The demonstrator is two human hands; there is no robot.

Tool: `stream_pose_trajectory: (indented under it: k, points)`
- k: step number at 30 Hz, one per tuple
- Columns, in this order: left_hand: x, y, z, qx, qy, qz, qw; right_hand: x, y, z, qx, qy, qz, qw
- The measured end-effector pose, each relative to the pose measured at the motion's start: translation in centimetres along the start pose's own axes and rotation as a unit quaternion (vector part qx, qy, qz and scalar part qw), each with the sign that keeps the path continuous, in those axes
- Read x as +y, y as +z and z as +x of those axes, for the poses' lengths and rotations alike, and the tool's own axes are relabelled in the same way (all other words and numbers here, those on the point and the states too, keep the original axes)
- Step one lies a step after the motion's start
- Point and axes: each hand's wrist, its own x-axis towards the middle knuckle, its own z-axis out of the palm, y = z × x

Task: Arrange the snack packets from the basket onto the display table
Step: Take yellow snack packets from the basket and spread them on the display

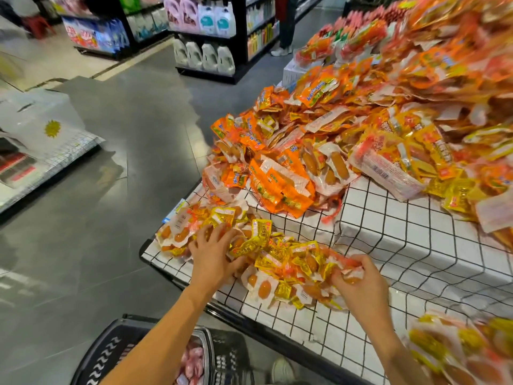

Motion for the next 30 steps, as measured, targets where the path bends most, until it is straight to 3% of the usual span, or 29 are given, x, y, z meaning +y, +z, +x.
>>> stream_pose_trajectory:
  k: [4, 8, 11, 25, 30]
  points:
    - [0.1, -0.6, 0.1, 0.047, -0.005, -0.131, 0.990, -0.8, 0.2, -0.1, 0.002, -0.008, 0.012, 1.000]
    - [0.1, -2.4, 0.7, 0.080, 0.054, -0.293, 0.951, -2.0, 0.1, 0.0, 0.002, -0.021, 0.025, 0.999]
    - [0.8, -5.0, 1.2, 0.093, 0.068, -0.312, 0.943, -3.2, -0.2, 0.2, 0.007, -0.038, 0.036, 0.999]
    - [3.5, -11.1, 0.7, 0.157, -0.011, -0.418, 0.895, -9.2, -2.0, 1.0, -0.018, -0.071, 0.098, 0.992]
    - [5.4, -13.0, 0.1, 0.167, 0.002, -0.431, 0.887, -10.3, -2.8, 1.5, -0.021, -0.077, 0.115, 0.990]
